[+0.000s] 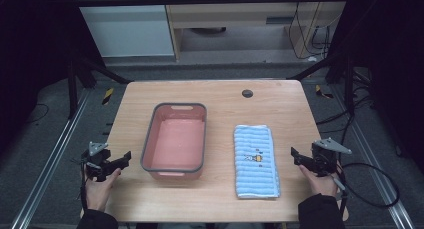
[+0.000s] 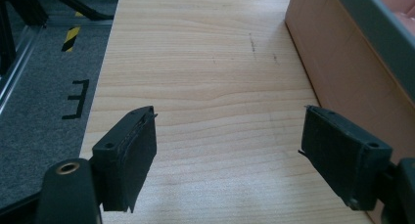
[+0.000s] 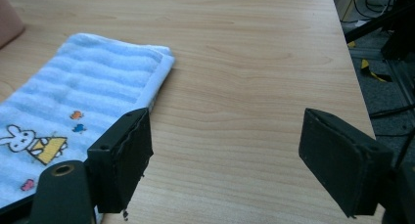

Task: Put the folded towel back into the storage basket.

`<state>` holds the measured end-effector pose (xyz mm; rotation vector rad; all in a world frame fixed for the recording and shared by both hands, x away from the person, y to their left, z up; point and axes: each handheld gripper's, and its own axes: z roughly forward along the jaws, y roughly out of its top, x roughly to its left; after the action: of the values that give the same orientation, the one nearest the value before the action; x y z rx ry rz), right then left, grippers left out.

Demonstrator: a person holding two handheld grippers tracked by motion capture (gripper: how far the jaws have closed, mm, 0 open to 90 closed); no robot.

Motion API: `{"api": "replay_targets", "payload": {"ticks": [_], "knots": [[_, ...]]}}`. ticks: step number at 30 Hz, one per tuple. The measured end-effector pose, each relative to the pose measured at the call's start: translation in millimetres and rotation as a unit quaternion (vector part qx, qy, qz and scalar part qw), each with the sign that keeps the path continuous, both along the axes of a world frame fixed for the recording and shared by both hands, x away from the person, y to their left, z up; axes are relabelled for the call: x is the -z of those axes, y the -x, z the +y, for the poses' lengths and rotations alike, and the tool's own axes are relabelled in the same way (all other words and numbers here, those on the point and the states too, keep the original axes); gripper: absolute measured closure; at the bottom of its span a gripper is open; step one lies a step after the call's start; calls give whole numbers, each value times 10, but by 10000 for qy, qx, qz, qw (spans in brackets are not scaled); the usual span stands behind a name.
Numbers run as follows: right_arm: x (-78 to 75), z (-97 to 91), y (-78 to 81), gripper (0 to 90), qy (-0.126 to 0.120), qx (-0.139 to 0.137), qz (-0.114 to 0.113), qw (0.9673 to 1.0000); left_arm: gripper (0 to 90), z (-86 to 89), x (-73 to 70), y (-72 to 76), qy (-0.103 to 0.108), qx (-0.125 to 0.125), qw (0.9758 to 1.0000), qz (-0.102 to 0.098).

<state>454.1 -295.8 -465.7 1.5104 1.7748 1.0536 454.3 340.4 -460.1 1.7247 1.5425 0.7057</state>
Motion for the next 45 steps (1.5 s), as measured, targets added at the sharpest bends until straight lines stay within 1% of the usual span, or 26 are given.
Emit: {"api": "replay_targets", "payload": {"ticks": [1, 2, 5, 6, 8, 11, 12, 13, 17, 19, 20, 23, 25, 26, 27, 28, 29, 32, 33, 34, 35, 37, 41, 42, 44, 45], "knots": [[-11, 2, 9, 217, -38, -11, -29, 10000, 201, -5, -11, 11, -14, 7, 10000, -27], [-19, 3, 14, 220, -21, -27, -53, 10000, 199, -9, -25, 22, -33, 0, 10000, -53], [-44, 14, 26, 232, -63, -61, -69, 9999, 193, -13, -51, 39, -70, 28, 9999, -103], [-68, 22, 36, 257, -129, -90, -116, 9998, 193, -14, -80, 56, -24, 49, 9998, -167], [-92, 33, 39, 267, -208, -144, -131, 9996, 208, -15, -106, 75, 12, 48, 9997, -232], [-119, 64, 42, 272, -137, -180, -162, 9996, 220, -21, -132, 88, 51, 39, 9996, -278], [-126, 73, 46, 273, -122, -192, -172, 9996, 223, -28, -162, 108, 139, 71, 9993, -341], [-131, 79, 50, 274, -111, -203, -203, 9995, 228, -28, -162, 108, 139, 71, 9993, -341], [-164, 87, 61, 276, -92, -249, -290, 9992, 230, -65, -236, 155, 148, 78, 9987, -489], [-178, 90, 64, 276, -116, -263, -295, 9992, 230, -68, -252, 160, 174, 73, 9986, -501], [-207, 100, 71, 277, -152, -294, -304, 9990, 230, -78, -279, 172, 260, 102, 9983, -519], [-245, 120, 74, 278, -172, -349, -311, 9988, 230, -107, -324, 188, 301, 140, 9980, -530], [-263, 130, 66, 281, -132, -373, -361, 9986, 228, -129, -362, 210, 360, 183, 9976, -570], [-263, 130, 66, 281, -132, -373, -361, 9986, 228, -129, -362, 210, 360, 183, 9976, -570], [-283, 136, 65, 283, -111, -399, -376, 9984, 229, -162, -394, 227, 335, 234, 9973, -616], [-295, 140, 69, 288, -170, -417, -357, 9983, 229, -162, -394, 227, 335, 234, 9973, -616], [-300, 139, 65, 290, -143, -429, -365, 9983, 229, -197, -417, 242, 285, 281, 9971, -654], [-311, 143, 62, 290, -153, -430, -375, 9983, 233, -225, -434, 252, 299, 328, 9967, -679], [-324, 147, 57, 290, -172, -438, -359, 9982, 233, -249, -447, 259, 351, 387, 9963, -682], [-324, 147, 57, 290, -172, -438, -359, 9982, 233, -249, -447, 259, 351, 387, 9963, -682], [-328, 145, 50, 290, -141, -432, -387, 9982, 233, -262, -455, 263, 355, 409, 9962, -683], [-358, 155, 33, 291, -168, -454, -403, 9980, 235, -314, -480, 277, 373, 497, 9956, -694], [-415, 191, -12, 290, -156, -518, -425, 9976, 235, -380, -508, 291, 387, 585, 9949, -725], [-428, 206, -22, 290, -151, -534, -438, 9975, 235, -424, -520, 298, 390, 666, 9944, -717], [-451, 237, -38, 290, -121, -577, -435, 9973, 234, -470, -529, 300, 390, 737, 9939, -720], [-451, 237, -38, 290, -121, -577, -435, 9973, 235, -470, -529, 300, 390, 737, 9939, -720]]}}
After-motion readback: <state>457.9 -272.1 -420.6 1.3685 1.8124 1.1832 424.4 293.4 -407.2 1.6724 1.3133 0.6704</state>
